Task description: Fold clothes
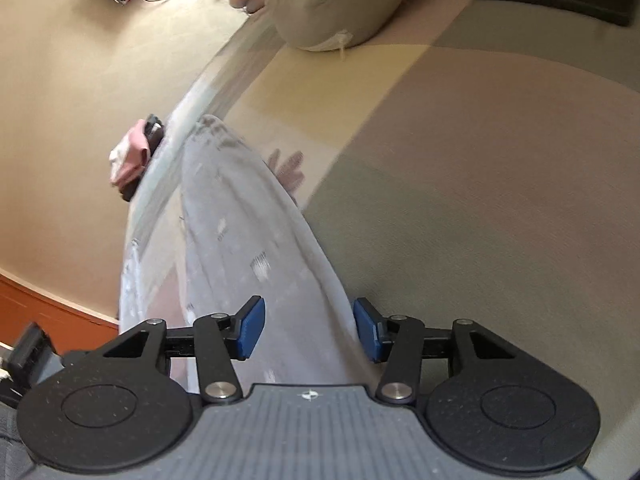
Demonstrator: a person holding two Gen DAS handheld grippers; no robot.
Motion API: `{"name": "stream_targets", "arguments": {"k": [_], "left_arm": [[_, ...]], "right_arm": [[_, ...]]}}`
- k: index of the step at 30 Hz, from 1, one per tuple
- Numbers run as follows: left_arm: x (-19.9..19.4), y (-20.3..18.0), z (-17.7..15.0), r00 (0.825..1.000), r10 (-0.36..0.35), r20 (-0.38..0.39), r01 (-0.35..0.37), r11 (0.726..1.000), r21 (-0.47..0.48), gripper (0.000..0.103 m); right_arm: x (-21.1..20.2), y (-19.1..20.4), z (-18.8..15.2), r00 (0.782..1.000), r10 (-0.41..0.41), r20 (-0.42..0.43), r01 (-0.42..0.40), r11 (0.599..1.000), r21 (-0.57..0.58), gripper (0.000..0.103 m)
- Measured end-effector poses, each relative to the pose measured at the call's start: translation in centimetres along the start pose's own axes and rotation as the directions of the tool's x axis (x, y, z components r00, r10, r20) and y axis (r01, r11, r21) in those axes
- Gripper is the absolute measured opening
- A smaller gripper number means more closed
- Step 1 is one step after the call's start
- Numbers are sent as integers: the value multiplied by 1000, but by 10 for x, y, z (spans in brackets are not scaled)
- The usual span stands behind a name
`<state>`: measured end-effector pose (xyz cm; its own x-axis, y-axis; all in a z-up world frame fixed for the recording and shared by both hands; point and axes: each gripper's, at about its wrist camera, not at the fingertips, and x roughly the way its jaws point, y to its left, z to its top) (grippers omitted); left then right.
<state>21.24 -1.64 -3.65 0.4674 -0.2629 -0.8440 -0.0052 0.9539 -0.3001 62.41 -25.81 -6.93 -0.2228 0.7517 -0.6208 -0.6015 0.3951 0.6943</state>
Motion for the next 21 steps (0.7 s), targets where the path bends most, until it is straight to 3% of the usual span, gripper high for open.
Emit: {"name": "stream_targets", "arguments": {"k": [3,8,13,15,16,21], "left_arm": [[2,-2,3,1000,7,3,-7,1000,13,79],[2,1,2,1000,1,12,-1,1000,-11,79],[5,2,4,1000,1,10,-1,1000,-12,80],[7,0,5,1000,9,9,-9,1000,-3,80],[7,-1,6,1000,13,8,-13,1000,-1,80],[4,-4,7,999,35,10,-35,999,13,80]], "right_arm": [[8,0,10,1000,18,-22,-18,1000,-10,55],[-14,-25,-4,995,39,-96,-34,998,57,33],[-11,-27,-12,996,63,-65,-59,996,59,30],[-3,-17,-9,998,25,-55,-24,1000,16,19],[-1,-10,-8,998,-16,-54,15,1000,-19,4],[-4,22,-12,984,-176,-6,172,971,-166,3]]}}
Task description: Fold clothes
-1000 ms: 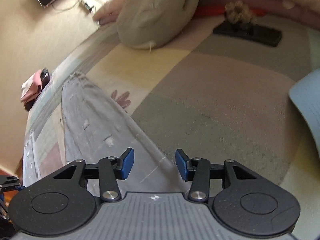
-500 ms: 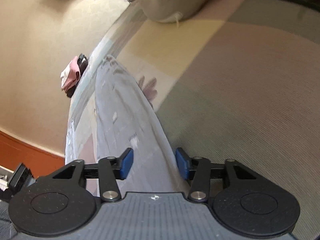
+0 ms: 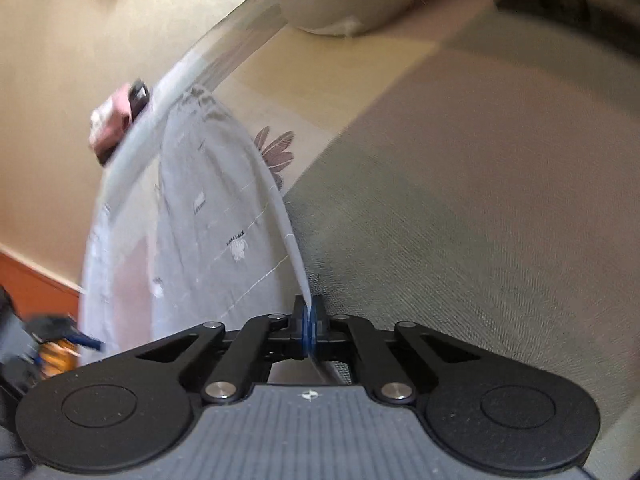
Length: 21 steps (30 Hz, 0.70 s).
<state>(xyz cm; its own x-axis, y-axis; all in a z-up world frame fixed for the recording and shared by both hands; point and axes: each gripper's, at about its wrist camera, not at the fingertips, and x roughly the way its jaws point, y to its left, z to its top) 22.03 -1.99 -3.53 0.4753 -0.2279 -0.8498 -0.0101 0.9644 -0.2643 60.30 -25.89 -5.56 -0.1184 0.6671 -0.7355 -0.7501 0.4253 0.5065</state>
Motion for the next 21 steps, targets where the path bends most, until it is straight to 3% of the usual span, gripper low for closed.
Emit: {"name": "stream_targets", "arguments": {"k": [11,16,18,20,21], "left_arm": [[-14,1,3,999,25,25,-26,1000,16,80],[-6,3,0,1000,13,7,-13,1000,8,80],[-4,2,0,1000,1,8,-1,1000,18,80],[-4,2,1,1000,-12,14,12,1000,29,80],[-3,3,2,1000,-18,17,17,999,32,80]], "right_arm": [[-18,-10,8,978,-133,157,127,991,53,3],[-5,-17,10,970,-211,125,198,975,103,3],[-8,-19,5,968,-196,154,172,973,153,10],[-17,-14,-1,962,-215,171,188,969,157,26],[-22,-12,-5,958,-227,174,203,968,148,27]]}}
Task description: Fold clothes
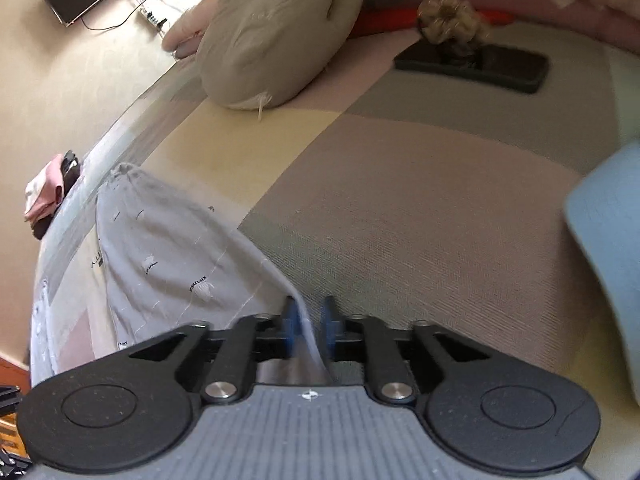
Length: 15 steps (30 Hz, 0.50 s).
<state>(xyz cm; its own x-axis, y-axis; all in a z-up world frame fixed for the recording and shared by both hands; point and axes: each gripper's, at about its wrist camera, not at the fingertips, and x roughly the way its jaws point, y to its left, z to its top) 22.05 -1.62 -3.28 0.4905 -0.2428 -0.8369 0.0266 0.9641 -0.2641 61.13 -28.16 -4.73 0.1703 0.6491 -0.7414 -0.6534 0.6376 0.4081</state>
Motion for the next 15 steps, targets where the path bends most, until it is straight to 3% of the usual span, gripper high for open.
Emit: {"name": "stream_targets", "arguments": {"k": [3,9,15], "left_arm": [[4,2,1,1000,-20,4,20,1000,4,80],[9,4,0,998,-58,2,58,998,38,80],[11,8,4,996,-88,-1,88,995,51,80]], "right_arm": [[-25,-6,-14,1000,-26,12,26,1000,10,30],[-71,-31,-67,988,-153,-24,155,985,80,39],[-95,-35,-110,982,-186,-20,187,973,134,41]]}}
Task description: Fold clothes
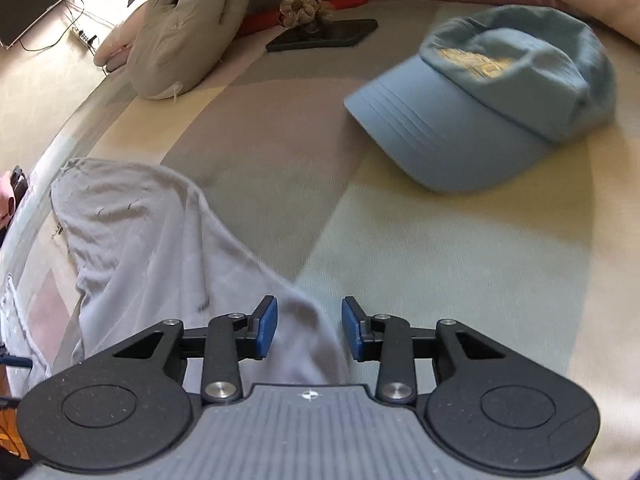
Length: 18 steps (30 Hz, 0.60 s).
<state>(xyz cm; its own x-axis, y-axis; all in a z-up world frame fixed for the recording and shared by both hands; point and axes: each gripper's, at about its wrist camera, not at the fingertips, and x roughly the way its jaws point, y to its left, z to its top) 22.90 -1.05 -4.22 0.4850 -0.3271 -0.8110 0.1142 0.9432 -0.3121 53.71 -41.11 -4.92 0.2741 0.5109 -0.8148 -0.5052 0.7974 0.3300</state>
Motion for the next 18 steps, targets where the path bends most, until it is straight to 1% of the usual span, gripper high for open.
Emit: {"name": "stream_targets", "arguments": {"k": [1,2,3,4,7,10,11,13,16,18], "left_arm": [[0,-1,1,1000,-1,-3,1,1000,7,80],[1,-1,1,1000,-1,-6,1,1000,14,80],[1,-1,2,1000,-1,-9,1,1000,19,80],[0,-2,2,1000,0,-10,0,1000,22,80],[-1,-2,5,1000,7,-7,-7,1000,24,80],[-3,-3,8,1000,16,3,-16,1000,25,80],[-4,-4,9,1000,18,5,-18,1000,24,80],[-4,-5,10,1000,23,9,-23,999,23,80],[-3,-7,12,999,31,7,-32,999,20,80],[-4,-10,15,999,43,6,-43,999,22,80]], "right_arm": [[0,4,-4,1000,-21,1,21,1000,-20,38],[1,11,-8,998,-58,5,58,997,-46,27],[2,17,-10,996,-89,13,90,994,-66,17],[1,23,-12,995,-99,31,101,992,-79,4],[-2,35,-16,988,-131,76,138,985,-100,3],[-6,21,-13,976,-200,89,205,978,-49,3],[-9,14,-13,973,-212,92,215,976,-22,3],[-12,4,-14,970,-222,95,221,975,19,3],[-10,4,-15,972,-221,86,219,975,31,4],[-13,8,-15,968,-231,94,228,973,46,10]]}}
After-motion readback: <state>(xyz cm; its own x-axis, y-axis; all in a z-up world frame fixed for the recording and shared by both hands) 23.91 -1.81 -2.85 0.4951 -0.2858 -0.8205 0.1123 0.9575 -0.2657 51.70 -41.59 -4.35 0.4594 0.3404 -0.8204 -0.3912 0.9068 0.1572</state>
